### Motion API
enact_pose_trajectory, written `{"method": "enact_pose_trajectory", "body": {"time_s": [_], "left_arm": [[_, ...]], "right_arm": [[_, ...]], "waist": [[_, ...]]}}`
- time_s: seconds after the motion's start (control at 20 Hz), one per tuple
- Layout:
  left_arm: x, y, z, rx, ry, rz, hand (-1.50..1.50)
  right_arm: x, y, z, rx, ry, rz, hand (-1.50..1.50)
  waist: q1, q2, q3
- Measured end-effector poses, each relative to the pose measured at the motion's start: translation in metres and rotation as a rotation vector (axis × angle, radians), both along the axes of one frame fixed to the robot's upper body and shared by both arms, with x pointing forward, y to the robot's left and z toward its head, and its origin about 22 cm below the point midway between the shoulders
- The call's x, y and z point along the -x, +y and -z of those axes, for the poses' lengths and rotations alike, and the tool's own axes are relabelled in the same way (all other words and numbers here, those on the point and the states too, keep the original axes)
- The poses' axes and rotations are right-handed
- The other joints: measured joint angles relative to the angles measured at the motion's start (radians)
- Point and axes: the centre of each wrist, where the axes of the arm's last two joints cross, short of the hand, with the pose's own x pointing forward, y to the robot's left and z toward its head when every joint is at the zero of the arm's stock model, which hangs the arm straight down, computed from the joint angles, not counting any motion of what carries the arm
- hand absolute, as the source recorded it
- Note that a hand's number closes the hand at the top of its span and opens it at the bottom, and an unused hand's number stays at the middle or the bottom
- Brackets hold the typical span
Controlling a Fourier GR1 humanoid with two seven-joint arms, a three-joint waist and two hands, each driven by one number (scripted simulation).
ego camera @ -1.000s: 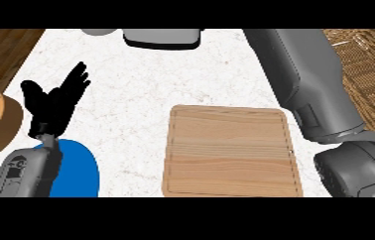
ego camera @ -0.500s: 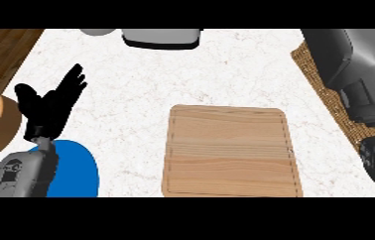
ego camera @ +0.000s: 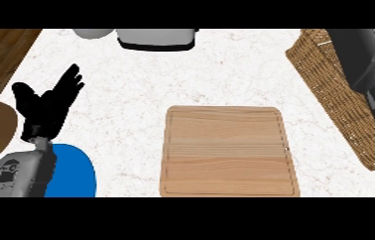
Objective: Pick the sweet potato from the cutting board and place it in the basket
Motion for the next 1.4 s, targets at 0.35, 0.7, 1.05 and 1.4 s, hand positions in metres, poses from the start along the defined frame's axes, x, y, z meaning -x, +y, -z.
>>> {"method": "enact_pose_trajectory", "body": {"time_s": [0.35, 0.7, 1.05, 1.4], "left_arm": [[0.008, 0.008, 0.003, 0.005, 0.01, -0.015, 0.0], [0.01, 0.007, -0.002, 0.008, 0.007, -0.019, 0.0], [0.01, 0.006, 0.002, 0.004, 0.008, -0.013, 0.0], [0.008, 0.006, 0.004, 0.003, 0.008, -0.015, 0.0]], "right_arm": [[0.006, -0.048, 0.042, -0.036, 0.002, 0.036, 1.5], [0.015, -0.078, 0.066, -0.075, -0.027, 0.098, -1.5], [0.027, -0.106, 0.093, -0.099, -0.055, 0.174, -1.5], [0.033, -0.121, 0.096, -0.111, -0.142, 0.151, -1.5]], "waist": [[-0.016, -0.006, 0.001], [-0.017, -0.006, 0.0], [-0.015, -0.004, 0.001], [-0.018, -0.005, 0.001]]}}
